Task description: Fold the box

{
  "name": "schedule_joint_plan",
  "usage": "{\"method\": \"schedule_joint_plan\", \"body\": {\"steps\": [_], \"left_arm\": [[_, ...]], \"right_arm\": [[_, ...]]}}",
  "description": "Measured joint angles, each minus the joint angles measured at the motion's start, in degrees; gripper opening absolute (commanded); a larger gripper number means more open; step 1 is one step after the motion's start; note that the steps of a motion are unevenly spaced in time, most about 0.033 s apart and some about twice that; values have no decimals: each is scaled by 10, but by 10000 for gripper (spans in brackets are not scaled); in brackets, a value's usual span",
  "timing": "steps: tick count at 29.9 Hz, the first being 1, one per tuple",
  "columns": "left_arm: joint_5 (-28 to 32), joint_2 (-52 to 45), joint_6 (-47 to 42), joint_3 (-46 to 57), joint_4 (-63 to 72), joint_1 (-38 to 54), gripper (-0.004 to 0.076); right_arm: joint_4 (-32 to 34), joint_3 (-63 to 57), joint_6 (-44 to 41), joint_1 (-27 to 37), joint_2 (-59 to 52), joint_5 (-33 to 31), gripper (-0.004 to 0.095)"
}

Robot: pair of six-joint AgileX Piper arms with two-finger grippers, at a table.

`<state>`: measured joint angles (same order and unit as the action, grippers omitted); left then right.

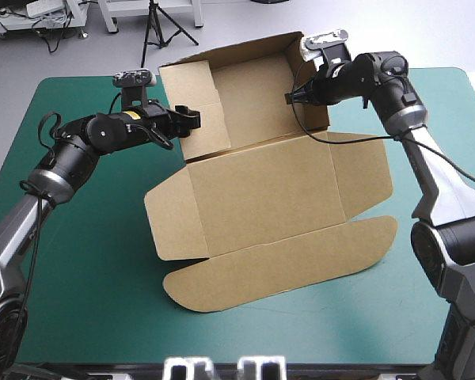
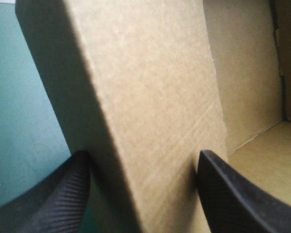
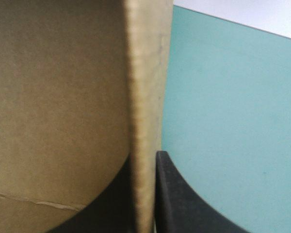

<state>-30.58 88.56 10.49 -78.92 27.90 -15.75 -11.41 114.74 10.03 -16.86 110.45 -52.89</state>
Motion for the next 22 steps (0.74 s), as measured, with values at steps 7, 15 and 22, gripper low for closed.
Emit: {"method": "schedule_joint_plan", "body": {"steps": [7, 15, 22], "left_arm": [[-51, 0, -180, -2, -201, -1, 371], [-72, 0, -280, -4, -260, -5, -6], [-97, 17, -234, -3, -223, -3, -9]], "right_arm": [[-101, -1, 41, -1, 4, -8, -17], [-105, -3, 27, -6, 5, -25, -18], [-55, -3, -13, -13, 5, -77, -17]]}}
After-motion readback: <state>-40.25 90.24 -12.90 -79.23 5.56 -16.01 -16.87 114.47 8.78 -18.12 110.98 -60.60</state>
